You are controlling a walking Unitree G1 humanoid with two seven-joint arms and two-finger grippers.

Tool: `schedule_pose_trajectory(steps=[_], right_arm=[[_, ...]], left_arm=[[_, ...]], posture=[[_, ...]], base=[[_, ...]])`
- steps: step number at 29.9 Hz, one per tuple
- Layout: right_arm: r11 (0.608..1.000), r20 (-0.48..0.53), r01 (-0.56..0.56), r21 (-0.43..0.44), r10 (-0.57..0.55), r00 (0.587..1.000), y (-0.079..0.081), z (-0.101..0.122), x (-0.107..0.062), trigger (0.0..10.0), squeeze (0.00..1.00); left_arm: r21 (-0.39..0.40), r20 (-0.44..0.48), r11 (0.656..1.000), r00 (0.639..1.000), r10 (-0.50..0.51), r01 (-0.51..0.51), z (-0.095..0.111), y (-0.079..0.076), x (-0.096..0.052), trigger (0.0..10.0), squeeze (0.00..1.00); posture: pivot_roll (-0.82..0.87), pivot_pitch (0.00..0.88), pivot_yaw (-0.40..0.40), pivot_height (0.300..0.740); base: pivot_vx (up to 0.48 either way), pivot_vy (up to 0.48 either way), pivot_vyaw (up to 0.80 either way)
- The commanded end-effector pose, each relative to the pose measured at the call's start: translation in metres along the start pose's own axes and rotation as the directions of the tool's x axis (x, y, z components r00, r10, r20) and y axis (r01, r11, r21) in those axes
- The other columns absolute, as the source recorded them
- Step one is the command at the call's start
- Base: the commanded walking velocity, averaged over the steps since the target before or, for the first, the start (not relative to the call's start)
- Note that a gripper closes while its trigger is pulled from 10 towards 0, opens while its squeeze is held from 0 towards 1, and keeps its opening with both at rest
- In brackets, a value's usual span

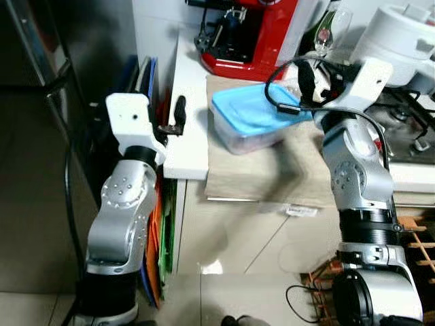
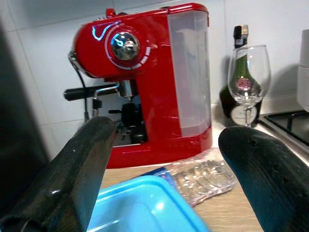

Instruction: Restocking fridge

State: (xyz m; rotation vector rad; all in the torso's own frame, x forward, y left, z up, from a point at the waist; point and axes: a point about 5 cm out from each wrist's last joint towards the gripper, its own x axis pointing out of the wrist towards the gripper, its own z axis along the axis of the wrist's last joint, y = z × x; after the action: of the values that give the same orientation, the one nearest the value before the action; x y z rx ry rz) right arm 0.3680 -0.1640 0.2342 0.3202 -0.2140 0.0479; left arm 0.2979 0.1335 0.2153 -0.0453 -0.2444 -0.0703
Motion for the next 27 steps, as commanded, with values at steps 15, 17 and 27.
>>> schedule_pose_trajectory(steps=[15, 17, 27], right_arm=[[0.963, -0.145, 0.195, 0.188, -0.170, 0.975, -0.038, -0.024, 0.001, 10.0, 0.00], [0.955, -0.157, 0.195, 0.225, -0.162, 0.974, -0.037, -0.025, 0.001, 10.0, 0.00], [0.949, -0.208, 0.165, 0.270, -0.110, 0.972, -0.028, -0.032, 0.000, 10.0, 0.00]], left_arm=[[-0.005, -0.009, 0.996, 0.996, -0.084, 0.084, 0.012, 0.002, -0.006, 10.0, 0.00], [-0.005, -0.011, 0.997, 0.996, -0.083, 0.083, 0.013, 0.002, -0.007, 10.0, 0.00], [-0.008, -0.016, 0.995, 0.995, -0.095, 0.095, 0.015, 0.000, -0.007, 10.0, 0.00]], posture=[[0.06, 0.093, -0.087, 0.740], [0.06, 0.097, -0.088, 0.740], [0.05, 0.095, -0.089, 0.740]], base=[[0.000, 0.000, 0.00], [0.000, 0.000, 0.00], [0.000, 0.000, 0.00]])
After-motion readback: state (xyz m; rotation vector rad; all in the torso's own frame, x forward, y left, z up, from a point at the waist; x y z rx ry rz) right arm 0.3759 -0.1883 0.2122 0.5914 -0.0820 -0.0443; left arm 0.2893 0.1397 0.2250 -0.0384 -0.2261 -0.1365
